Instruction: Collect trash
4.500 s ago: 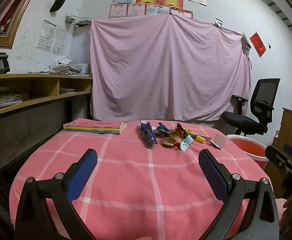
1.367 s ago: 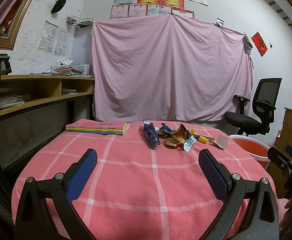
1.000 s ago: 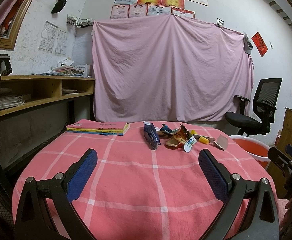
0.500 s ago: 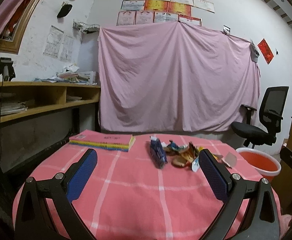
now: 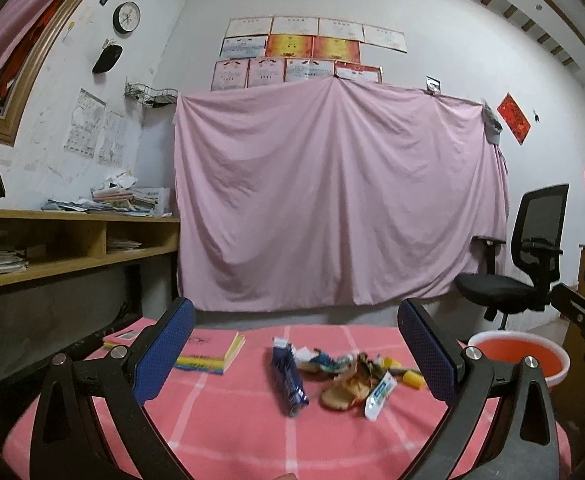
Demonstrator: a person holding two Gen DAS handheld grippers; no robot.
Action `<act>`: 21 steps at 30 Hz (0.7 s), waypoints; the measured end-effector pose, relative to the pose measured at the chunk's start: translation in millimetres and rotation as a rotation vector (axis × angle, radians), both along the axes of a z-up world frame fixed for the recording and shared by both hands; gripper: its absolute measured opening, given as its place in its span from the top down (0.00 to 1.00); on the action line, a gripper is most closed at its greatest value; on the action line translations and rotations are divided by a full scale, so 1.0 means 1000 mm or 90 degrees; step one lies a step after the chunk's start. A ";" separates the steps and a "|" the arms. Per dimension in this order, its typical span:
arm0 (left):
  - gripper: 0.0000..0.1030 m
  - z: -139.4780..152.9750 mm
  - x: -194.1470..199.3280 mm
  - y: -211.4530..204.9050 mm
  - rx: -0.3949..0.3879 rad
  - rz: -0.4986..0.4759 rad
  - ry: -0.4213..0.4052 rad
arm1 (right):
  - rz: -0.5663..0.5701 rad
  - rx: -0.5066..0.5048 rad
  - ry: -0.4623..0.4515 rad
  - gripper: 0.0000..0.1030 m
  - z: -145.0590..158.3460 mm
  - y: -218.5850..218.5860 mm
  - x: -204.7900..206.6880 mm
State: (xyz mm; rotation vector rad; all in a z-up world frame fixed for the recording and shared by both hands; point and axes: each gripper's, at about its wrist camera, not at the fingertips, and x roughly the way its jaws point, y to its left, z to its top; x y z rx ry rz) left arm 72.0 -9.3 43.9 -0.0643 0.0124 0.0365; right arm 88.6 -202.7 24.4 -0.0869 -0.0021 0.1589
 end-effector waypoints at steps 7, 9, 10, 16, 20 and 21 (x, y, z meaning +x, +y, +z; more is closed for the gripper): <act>0.03 -0.004 0.026 0.001 -0.046 -0.011 0.006 | 0.038 -0.010 -0.008 0.00 0.006 -0.001 0.034; 0.04 -0.008 0.031 0.002 -0.060 -0.016 0.029 | 0.050 -0.007 0.005 0.00 0.002 -0.002 0.042; 0.04 -0.011 0.035 0.003 -0.069 -0.024 0.046 | 0.054 -0.007 0.018 0.00 -0.001 -0.002 0.046; 0.04 -0.018 0.056 -0.010 -0.041 -0.022 0.125 | 0.073 -0.013 0.097 0.00 -0.016 -0.001 0.059; 0.03 -0.025 0.068 -0.019 -0.033 -0.036 0.169 | 0.095 -0.015 0.143 0.00 -0.020 0.000 0.069; 0.04 -0.027 0.070 -0.019 -0.034 -0.040 0.179 | 0.096 -0.014 0.153 0.00 -0.022 0.000 0.071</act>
